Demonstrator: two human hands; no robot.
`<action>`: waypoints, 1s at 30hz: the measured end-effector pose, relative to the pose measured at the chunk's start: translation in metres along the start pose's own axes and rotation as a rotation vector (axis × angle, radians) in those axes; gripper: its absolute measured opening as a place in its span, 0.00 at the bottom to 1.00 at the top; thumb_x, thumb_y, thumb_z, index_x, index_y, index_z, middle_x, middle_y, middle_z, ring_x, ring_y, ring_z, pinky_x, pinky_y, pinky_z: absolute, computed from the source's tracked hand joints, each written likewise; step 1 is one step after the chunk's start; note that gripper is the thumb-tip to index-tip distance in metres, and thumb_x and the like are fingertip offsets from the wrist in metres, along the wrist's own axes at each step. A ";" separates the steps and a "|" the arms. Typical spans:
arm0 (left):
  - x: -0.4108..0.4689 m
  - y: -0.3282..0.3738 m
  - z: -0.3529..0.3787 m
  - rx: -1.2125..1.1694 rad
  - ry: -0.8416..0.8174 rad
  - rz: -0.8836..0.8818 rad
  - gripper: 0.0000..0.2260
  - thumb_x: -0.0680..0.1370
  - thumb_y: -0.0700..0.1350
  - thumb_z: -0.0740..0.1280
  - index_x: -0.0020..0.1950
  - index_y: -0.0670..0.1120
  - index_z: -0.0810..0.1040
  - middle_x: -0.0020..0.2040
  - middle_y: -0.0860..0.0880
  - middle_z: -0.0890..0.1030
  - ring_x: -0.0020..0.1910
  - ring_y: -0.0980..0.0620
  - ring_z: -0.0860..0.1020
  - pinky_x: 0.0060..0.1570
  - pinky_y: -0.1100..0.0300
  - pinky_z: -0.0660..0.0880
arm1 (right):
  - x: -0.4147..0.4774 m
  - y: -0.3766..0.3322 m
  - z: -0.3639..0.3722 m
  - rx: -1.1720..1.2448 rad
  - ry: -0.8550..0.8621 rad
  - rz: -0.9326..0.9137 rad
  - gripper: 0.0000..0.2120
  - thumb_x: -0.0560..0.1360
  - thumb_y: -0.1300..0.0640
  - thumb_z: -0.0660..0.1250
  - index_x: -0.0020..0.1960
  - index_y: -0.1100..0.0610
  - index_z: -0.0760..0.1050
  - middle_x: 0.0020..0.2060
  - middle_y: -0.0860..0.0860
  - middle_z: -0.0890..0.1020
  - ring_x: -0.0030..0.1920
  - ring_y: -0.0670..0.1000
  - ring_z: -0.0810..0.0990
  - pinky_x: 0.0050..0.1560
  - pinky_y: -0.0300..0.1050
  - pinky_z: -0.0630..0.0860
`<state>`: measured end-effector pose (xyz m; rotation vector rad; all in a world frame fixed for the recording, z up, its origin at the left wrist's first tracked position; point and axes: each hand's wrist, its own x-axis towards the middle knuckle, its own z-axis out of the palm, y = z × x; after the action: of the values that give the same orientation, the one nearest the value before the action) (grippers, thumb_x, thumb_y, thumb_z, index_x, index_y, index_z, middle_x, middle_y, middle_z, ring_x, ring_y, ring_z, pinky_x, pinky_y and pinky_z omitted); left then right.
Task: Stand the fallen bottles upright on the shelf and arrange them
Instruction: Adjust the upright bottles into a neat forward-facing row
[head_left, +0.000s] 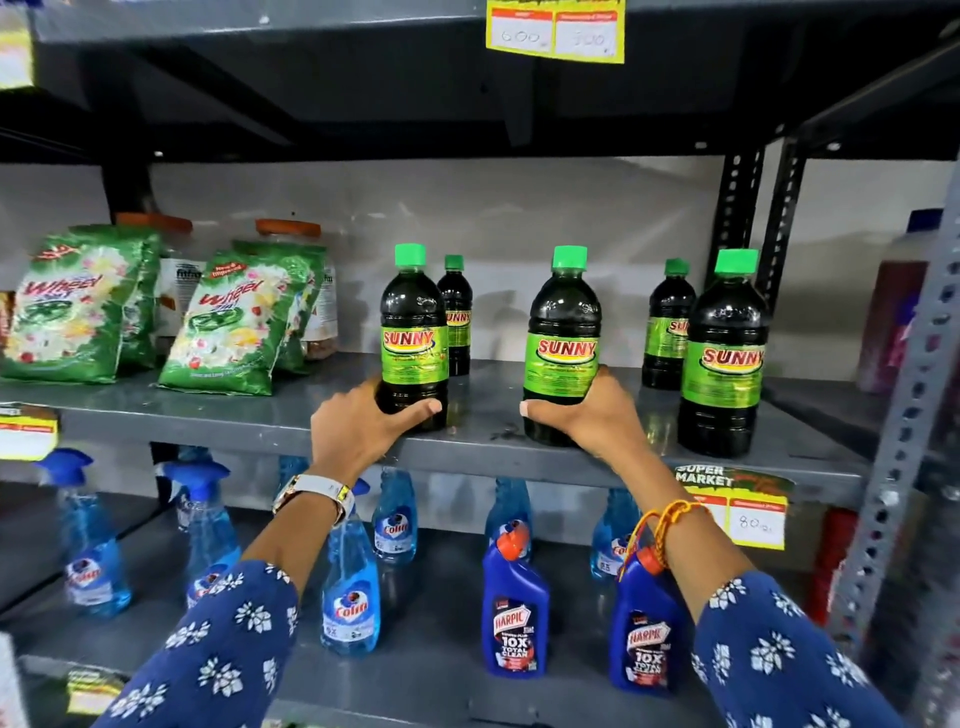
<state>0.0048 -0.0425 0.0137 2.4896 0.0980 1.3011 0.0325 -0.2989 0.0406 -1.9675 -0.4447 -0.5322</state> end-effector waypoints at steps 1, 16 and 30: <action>0.000 0.000 0.000 -0.009 -0.004 -0.001 0.37 0.59 0.80 0.48 0.44 0.53 0.77 0.29 0.52 0.74 0.29 0.49 0.72 0.27 0.62 0.61 | 0.000 0.000 0.000 0.000 -0.002 -0.004 0.13 0.58 0.48 0.79 0.39 0.45 0.77 0.34 0.40 0.79 0.32 0.32 0.75 0.26 0.22 0.67; 0.002 0.000 0.003 0.029 -0.070 -0.049 0.39 0.59 0.81 0.47 0.51 0.53 0.74 0.38 0.45 0.82 0.34 0.45 0.76 0.33 0.57 0.67 | -0.019 -0.005 -0.006 0.113 0.118 -0.017 0.43 0.56 0.39 0.78 0.61 0.53 0.60 0.55 0.51 0.74 0.55 0.49 0.74 0.44 0.25 0.70; -0.014 0.130 0.007 -0.840 -0.086 0.110 0.49 0.60 0.74 0.65 0.73 0.49 0.56 0.68 0.56 0.66 0.63 0.57 0.68 0.60 0.61 0.66 | -0.018 0.037 -0.146 0.393 0.145 0.066 0.13 0.74 0.65 0.65 0.58 0.62 0.71 0.59 0.61 0.76 0.54 0.51 0.78 0.49 0.33 0.74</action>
<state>-0.0091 -0.1698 0.0403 1.8262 -0.5069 0.9796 0.0111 -0.4478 0.0612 -1.5512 -0.3604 -0.4987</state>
